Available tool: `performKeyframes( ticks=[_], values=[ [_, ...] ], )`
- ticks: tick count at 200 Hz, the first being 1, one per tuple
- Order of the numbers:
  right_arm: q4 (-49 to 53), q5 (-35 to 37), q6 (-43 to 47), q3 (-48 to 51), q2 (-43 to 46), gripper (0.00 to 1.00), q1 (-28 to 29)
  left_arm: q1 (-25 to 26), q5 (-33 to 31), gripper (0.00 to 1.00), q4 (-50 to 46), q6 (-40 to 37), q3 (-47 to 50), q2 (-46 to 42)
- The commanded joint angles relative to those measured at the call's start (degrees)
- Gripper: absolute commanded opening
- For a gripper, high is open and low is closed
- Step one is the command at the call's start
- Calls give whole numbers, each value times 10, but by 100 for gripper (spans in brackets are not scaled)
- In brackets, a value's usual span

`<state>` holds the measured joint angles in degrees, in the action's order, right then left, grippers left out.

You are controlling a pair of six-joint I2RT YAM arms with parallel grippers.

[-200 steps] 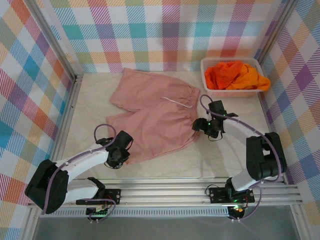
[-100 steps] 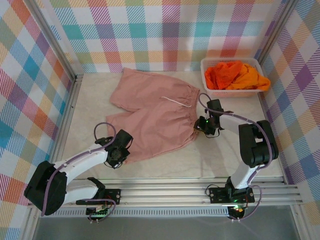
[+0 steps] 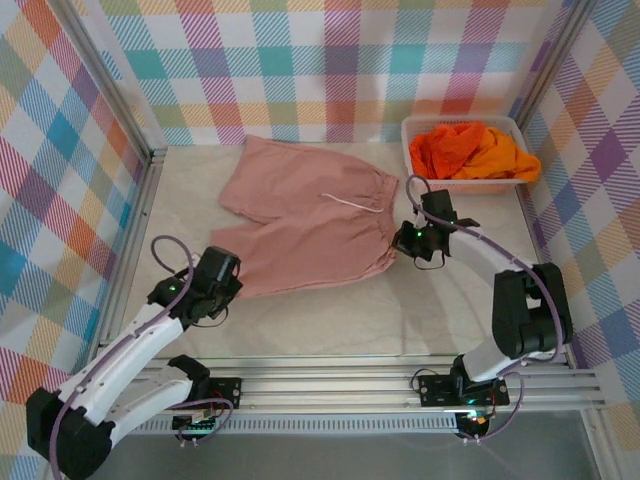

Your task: Fold and stack the shorts

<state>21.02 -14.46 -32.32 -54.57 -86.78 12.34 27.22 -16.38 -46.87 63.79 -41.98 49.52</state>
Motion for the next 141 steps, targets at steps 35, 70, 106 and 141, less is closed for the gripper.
performKeyframes(
  ticks=[35,70,106,141],
  values=[
    [49,-26,-8,-23,83,0,-3,-28,-53,0,-79,-71,-97,-13],
    [69,-37,-14,-33,110,0,0,-32,-76,0,-99,-101,-157,-14],
    [84,-44,-21,-39,142,0,4,-32,-100,0,-118,-133,-208,-10],
    [105,-47,-25,-46,177,0,6,-32,-116,0,-129,-171,-255,-9]
  ],
)
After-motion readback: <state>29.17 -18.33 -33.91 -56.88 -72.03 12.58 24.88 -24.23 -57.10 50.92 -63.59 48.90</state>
